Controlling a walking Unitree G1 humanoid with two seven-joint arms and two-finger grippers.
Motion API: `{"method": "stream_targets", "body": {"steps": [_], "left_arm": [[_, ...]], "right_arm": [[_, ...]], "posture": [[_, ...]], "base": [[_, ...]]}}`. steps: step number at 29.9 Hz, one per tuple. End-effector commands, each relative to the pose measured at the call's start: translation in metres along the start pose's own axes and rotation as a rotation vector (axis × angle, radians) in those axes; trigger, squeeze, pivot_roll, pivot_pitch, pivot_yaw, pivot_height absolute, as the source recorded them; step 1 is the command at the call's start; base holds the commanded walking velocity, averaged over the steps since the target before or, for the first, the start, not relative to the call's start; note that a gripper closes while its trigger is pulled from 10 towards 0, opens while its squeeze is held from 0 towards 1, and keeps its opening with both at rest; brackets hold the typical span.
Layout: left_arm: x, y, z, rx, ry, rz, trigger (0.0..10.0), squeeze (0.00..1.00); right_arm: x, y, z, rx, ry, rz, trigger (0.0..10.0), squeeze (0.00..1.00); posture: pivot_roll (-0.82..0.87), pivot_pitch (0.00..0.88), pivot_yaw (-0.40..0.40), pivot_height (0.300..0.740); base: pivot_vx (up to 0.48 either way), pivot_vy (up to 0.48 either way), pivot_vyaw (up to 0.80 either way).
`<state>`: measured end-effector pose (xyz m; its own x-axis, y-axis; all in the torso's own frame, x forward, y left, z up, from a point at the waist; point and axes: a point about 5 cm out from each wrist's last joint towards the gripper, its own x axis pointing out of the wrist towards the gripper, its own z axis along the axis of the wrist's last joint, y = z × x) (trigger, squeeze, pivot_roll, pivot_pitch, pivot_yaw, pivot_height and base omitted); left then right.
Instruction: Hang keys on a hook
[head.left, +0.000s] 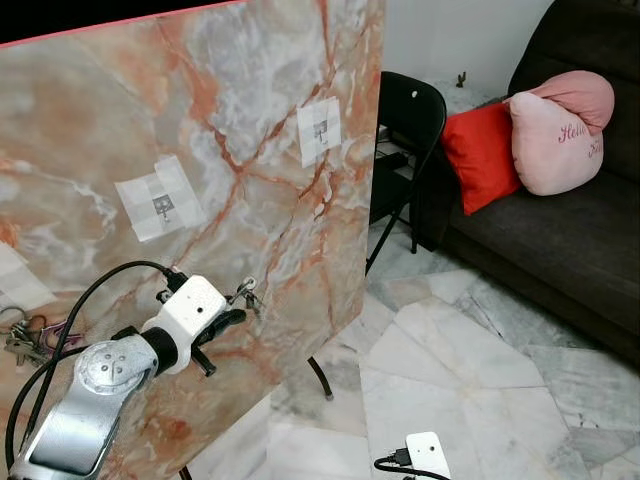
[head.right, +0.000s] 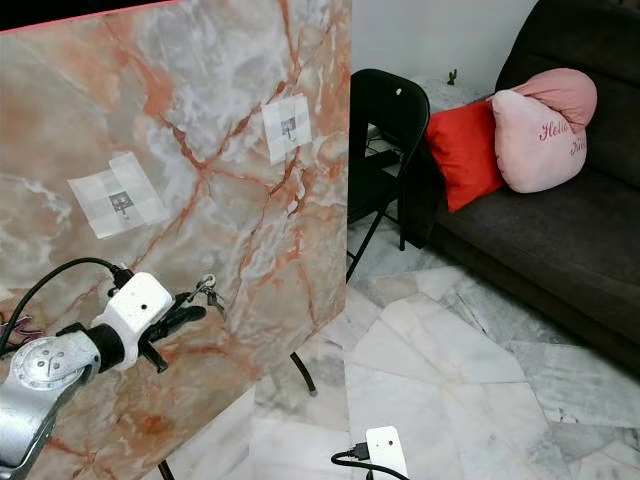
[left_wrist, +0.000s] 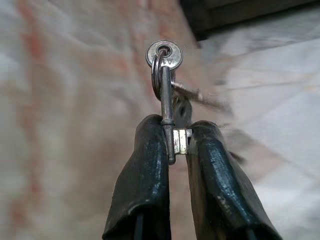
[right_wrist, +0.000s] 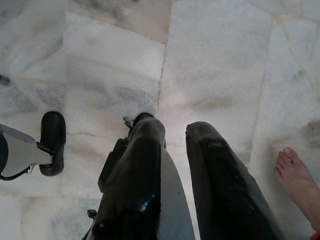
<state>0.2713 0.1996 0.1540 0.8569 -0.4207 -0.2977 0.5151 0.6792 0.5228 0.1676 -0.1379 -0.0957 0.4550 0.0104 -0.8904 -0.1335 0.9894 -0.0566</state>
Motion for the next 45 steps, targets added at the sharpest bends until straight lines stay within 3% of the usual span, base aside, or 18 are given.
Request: {"method": "stream_targets", "body": {"steps": [1, 8, 13, 17, 30, 45], "left_arm": [[0.002, 0.011, 0.003, 0.074, -0.007, 0.07, 10.0, 0.0], [0.007, 0.029, 0.006, 0.117, -0.02, 0.193, 10.0, 0.0], [0.011, 0.035, 0.007, 0.062, -0.037, 0.258, 10.0, 0.0], [0.011, 0.046, 0.01, -0.03, -0.069, 0.34, 10.0, 0.0], [0.006, 0.059, 0.003, -0.197, -0.073, 0.415, 10.0, 0.0], [0.003, 0.061, 0.002, -0.268, -0.09, 0.433, 10.0, 0.0]], "right_arm": [[0.0, 0.0, 0.002, -0.006, -0.004, 0.0, 10.0, 0.0], [0.0, 0.0, 0.003, -0.01, -0.006, 0.0, 10.0, 0.0], [0.0, 0.001, 0.003, -0.01, -0.008, -0.002, 10.0, 0.0], [0.0, 0.001, 0.002, -0.01, -0.007, -0.004, 10.0, 0.0], [0.0, 0.0, 0.003, -0.013, -0.009, -0.005, 10.0, 0.0], [0.0, -0.001, 0.003, -0.012, -0.011, -0.008, 10.0, 0.0]], "posture": [[0.1, 0.0, -0.032, 0.728], [0.1, 0.0, -0.031, 0.728], [0.1, 0.0, -0.03, 0.728], [0.09, 0.0, -0.03, 0.728], [0.09, 0.0, -0.034, 0.728], [0.09, 0.0, -0.038, 0.728]], "base": [[0.0, 0.0, 0.0], [0.0, 0.0, 0.0], [0.0, 0.0, 0.0], [0.0, 0.0, 0.0], [0.0, 0.0, 0.0], [0.0, 0.0, 0.0]]}}
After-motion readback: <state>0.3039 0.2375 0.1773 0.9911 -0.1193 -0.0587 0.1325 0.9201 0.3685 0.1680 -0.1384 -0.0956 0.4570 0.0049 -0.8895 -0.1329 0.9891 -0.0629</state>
